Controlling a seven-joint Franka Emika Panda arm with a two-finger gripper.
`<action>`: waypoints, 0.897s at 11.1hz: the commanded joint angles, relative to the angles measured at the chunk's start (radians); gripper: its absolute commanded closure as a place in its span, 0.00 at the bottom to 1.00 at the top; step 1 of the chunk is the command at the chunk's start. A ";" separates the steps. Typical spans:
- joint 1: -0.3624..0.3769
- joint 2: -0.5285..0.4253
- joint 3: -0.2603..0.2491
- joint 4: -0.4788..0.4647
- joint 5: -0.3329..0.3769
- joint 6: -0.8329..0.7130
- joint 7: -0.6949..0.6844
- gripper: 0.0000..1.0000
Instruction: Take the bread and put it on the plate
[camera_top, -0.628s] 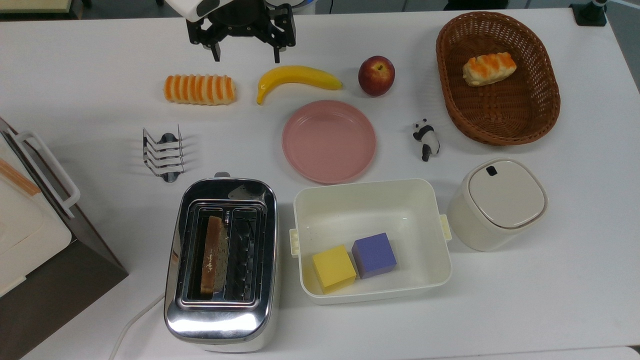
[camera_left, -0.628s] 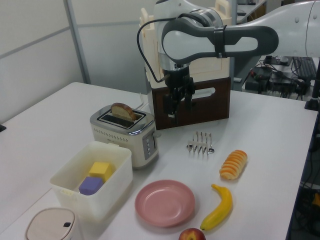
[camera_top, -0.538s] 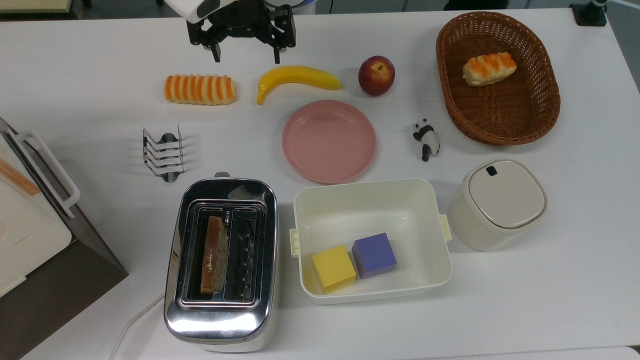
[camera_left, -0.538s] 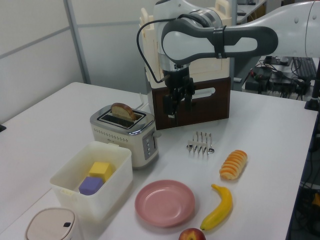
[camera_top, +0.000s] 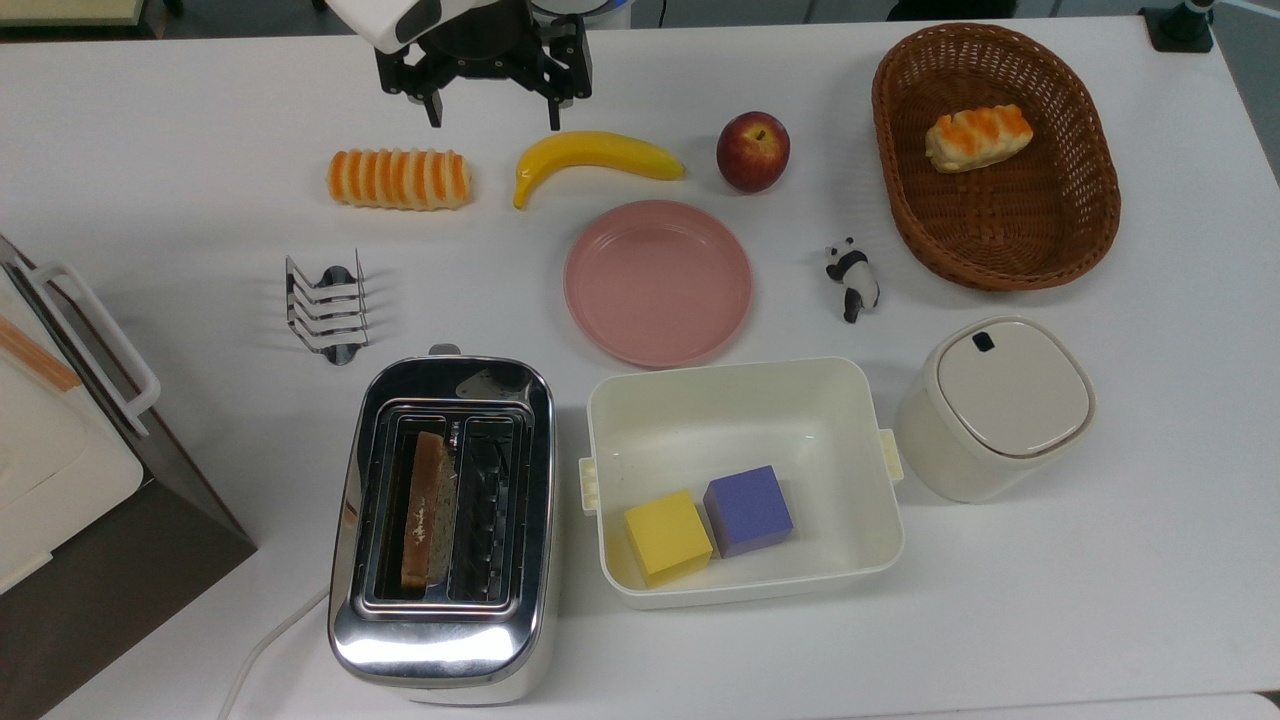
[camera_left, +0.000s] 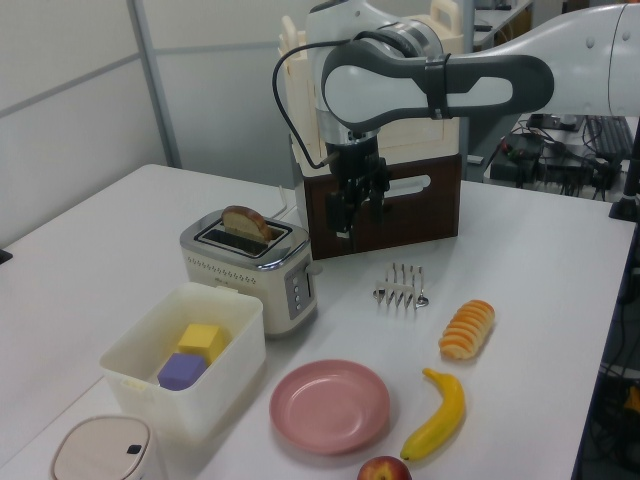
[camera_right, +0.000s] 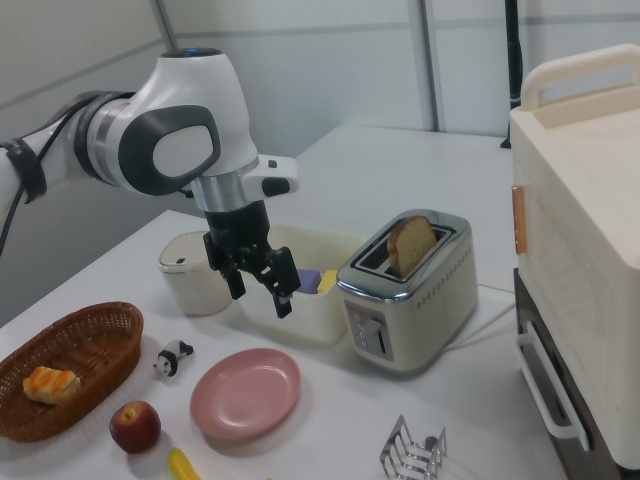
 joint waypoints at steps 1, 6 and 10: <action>0.005 -0.017 -0.004 -0.020 0.010 0.003 0.005 0.00; 0.003 0.009 -0.004 -0.001 0.016 0.009 -0.023 0.00; 0.003 0.015 -0.006 0.000 0.018 0.037 -0.020 0.00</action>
